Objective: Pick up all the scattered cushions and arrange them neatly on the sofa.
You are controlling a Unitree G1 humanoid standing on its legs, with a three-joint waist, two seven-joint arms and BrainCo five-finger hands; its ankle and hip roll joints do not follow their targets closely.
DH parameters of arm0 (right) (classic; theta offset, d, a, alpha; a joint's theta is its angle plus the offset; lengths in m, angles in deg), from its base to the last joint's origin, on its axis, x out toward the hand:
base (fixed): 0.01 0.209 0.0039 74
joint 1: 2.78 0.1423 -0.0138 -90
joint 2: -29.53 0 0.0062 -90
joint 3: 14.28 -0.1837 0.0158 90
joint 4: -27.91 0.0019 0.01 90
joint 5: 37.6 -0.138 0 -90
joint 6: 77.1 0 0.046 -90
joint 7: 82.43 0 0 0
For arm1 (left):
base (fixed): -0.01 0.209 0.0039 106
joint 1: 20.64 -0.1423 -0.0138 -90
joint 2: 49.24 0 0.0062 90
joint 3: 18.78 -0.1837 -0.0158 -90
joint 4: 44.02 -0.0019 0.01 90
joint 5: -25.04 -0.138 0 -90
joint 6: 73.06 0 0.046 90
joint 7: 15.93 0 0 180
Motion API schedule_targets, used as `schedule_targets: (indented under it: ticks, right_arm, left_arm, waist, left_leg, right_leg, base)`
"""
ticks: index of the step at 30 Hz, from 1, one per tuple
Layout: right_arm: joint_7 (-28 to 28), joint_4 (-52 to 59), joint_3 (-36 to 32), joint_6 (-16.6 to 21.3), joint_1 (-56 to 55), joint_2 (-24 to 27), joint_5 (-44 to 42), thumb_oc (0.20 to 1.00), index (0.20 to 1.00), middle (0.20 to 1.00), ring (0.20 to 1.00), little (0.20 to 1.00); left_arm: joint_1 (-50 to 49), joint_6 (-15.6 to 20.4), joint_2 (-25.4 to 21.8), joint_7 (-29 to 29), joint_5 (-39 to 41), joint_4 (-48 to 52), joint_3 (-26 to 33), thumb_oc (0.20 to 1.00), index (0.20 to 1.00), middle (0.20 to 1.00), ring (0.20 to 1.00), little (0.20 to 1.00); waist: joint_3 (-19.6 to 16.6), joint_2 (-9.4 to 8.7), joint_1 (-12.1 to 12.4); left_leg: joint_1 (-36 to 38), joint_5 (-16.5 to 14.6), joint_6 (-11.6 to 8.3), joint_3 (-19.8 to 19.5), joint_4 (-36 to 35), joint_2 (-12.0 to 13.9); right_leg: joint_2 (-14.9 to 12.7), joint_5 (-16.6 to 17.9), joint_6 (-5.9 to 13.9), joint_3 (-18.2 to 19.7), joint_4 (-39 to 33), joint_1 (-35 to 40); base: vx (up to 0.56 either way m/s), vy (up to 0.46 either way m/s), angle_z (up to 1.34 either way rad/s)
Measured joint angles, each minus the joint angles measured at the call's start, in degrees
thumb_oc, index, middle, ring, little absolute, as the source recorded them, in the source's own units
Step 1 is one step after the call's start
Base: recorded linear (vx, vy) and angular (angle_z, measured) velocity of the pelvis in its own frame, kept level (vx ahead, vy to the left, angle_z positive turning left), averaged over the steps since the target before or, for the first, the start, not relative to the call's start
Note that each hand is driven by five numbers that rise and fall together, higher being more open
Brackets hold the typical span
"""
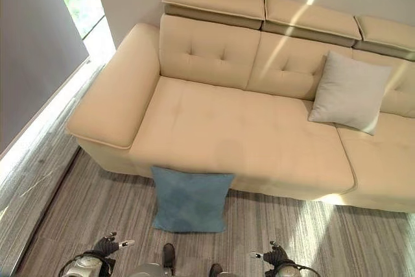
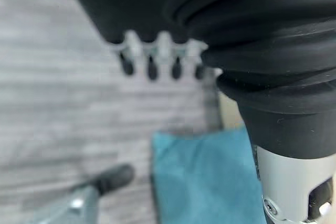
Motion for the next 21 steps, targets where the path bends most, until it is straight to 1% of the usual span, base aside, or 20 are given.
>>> schedule_targets:
  ticks: [1, 3, 5, 7, 8, 9, 10, 11, 14, 15, 18, 21]
  right_arm:
    - [0.0, 0.0, 0.0, 0.1, 0.2, 0.0, 0.0, 1.0, 1.0, 1.0, 1.0, 1.0]
    - [0.0, 0.1, 0.0, 0.1, 0.8, 0.2, 0.0, 1.0, 1.0, 1.0, 1.0, 1.0]
    - [-0.1, 0.8, 0.0, 0.0, 1.3, 0.8, 0.0, 1.0, 1.0, 1.0, 1.0, 1.0]
    - [-0.3, 2.4, -0.1, 0.1, 2.2, 1.2, 0.0, 1.0, 1.0, 1.0, 1.0, 1.0]
    - [-0.5, 3.1, -0.2, 0.1, 2.7, 1.2, 0.0, 1.0, 1.0, 1.0, 1.0, 1.0]
    - [-0.7, 3.7, -0.1, 0.2, 2.7, 1.1, 0.0, 1.0, 1.0, 1.0, 1.0, 1.0]
    - [-0.9, 4.1, 0.0, 0.5, 2.9, 1.1, 0.0, 1.0, 1.0, 1.0, 1.0, 1.0]
    - [-1.2, 4.1, 0.0, 0.6, 3.1, 1.1, 0.0, 1.0, 1.0, 1.0, 1.0, 1.0]
    - [-1.2, 3.9, 0.0, 0.7, 3.8, 1.3, 0.0, 1.0, 1.0, 1.0, 1.0, 1.0]
    - [-1.3, 3.9, -0.1, 0.7, 3.8, 1.3, 0.0, 1.0, 1.0, 1.0, 1.0, 1.0]
    - [-1.3, 3.1, -0.1, 0.6, 3.6, 1.3, 0.0, 1.0, 1.0, 1.0, 1.0, 1.0]
    - [-1.3, 3.3, -0.1, 0.6, 3.9, 1.3, 0.0, 1.0, 1.0, 1.0, 1.0, 1.0]
  left_arm:
    - [-0.3, 0.1, 0.1, 0.0, 0.0, 0.0, 0.1, 1.0, 1.0, 1.0, 1.0, 1.0]
    - [-0.3, 0.1, 0.5, 0.0, 0.1, 0.0, 0.0, 1.0, 1.0, 1.0, 1.0, 1.0]
    - [-0.2, 0.0, 0.6, 0.0, 0.1, 0.1, 0.0, 1.0, 1.0, 1.0, 1.0, 1.0]
    - [0.7, 0.1, 0.3, 0.0, 0.2, 0.1, -0.1, 1.0, 1.0, 1.0, 1.0, 1.0]
    - [1.3, 0.1, 0.0, 0.0, 0.2, 0.1, -0.3, 1.0, 1.0, 1.0, 1.0, 1.0]
    - [1.8, 0.2, -0.2, -0.1, 0.2, 0.0, -0.4, 1.0, 1.0, 1.0, 1.0, 1.0]
    - [2.5, 0.7, -0.2, -0.5, 0.5, 0.0, -0.4, 1.0, 1.0, 1.0, 1.0, 1.0]
    - [3.1, 1.1, -0.2, -0.7, 0.7, 0.1, -0.4, 1.0, 1.0, 1.0, 1.0, 1.0]
    - [2.9, 1.3, 0.5, -0.9, 1.0, 0.6, 0.1, 1.0, 1.0, 1.0, 1.0, 1.0]
    - [2.5, 1.3, 0.7, -0.9, 1.3, 0.8, 0.0, 1.0, 1.0, 1.0, 1.0, 1.0]
    - [1.5, 1.2, 1.1, -0.9, 1.4, 1.1, 0.0, 1.0, 1.0, 1.0, 1.0, 1.0]
    - [1.6, 1.2, 1.2, -0.9, 1.4, 1.3, 0.0, 1.0, 1.0, 1.0, 1.0, 1.0]
  waist:
    - [-0.3, -0.05, 0.5]
    - [-0.4, 0.33, 0.2]
    - [-0.2, 1.01, 0.1]
    - [0.7, 1.98, 0.2]
    - [1.2, 2.04, 0.0]
    - [1.9, 2.13, -0.1]
    - [2.4, 1.53, -0.4]
    - [2.7, 1.68, -0.7]
    - [3.7, 2.78, -1.1]
    - [3.8, 3.08, -1.3]
    - [3.9, 3.13, -1.2]
    - [3.9, 2.78, -1.1]
  left_leg:
    - [0.0, -0.3, -0.14, 0.3, 0.0, -0.3]
    - [0.0, -0.3, -0.18, 0.6, 0.0, -0.3]
    - [-0.4, -0.7, -0.64, 0.8, 0.0, 0.1]
    - [-2.0, -0.7, -0.66, 1.5, 0.9, 1.8]
    - [-2.6, -0.7, -0.7, 1.5, 1.3, 1.9]
    - [-3.2, -0.7, -0.7, 1.6, 1.7, 1.4]
    - [-4.8, -1.0, -0.85, 0.9, 3.4, 1.3]
    - [-6.3, -1.2, -0.95, 0.4, 4.4, 1.4]
    - [-7.0, -0.8, -1.56, -0.1, 4.7, 1.8]
    - [-7.0, -0.8, -1.64, -1.0, 5.2, 1.8]
    - [-7.1, -0.9, -1.75, -1.7, 5.4, 1.9]
    - [-7.1, -1.0, -1.28, -1.7, 5.4, 1.8]
  right_leg:
    - [0.0, 0.3, -0.46, 0.0, -2.0, 0.6]
    - [0.3, 1.1, -0.96, 0.1, -2.9, 0.7]
    - [0.9, 1.1, -0.87, 0.1, -0.7, -1.0]
    - [1.2, 0.5, -0.61, 0.2, 3.5, -4.8]
    - [1.1, 0.4, 0.03, -0.3, 3.7, -5.3]
    - [0.3, -0.1, -0.11, -0.8, 2.9, -5.2]
    - [0.1, -0.7, -0.79, -1.9, 2.5, -5.3]
    - [0.1, -0.7, -0.87, -2.6, 2.6, -6.3]
    - [0.5, 0.1, -2.01, -3.8, 1.4, -5.6]
    - [0.7, 0.3, -2.23, -4.2, 0.4, -4.9]
    - [1.0, 0.3, -2.5, -5.0, 0.0, -4.1]
    - [1.0, 0.5, -2.66, -5.5, -0.4, -4.0]
  base:
    - [0.02, 0.087, -0.28]
    - [-0.04, 0.06, -0.19]
    - [-0.1, -0.018, -0.15]
    - [-0.08, -0.068, -0.17]
    - [-0.09, -0.084, -0.04]
    - [-0.03, -0.071, 0.19]
    - [0.0, -0.056, 0.25]
    - [0.04, -0.048, 0.3]
    - [0.04, -0.029, 0.14]
    - [0.1, 0.004, 0.19]
    - [0.07, 0.017, 0.15]
    - [0.0, 0.032, 0.05]
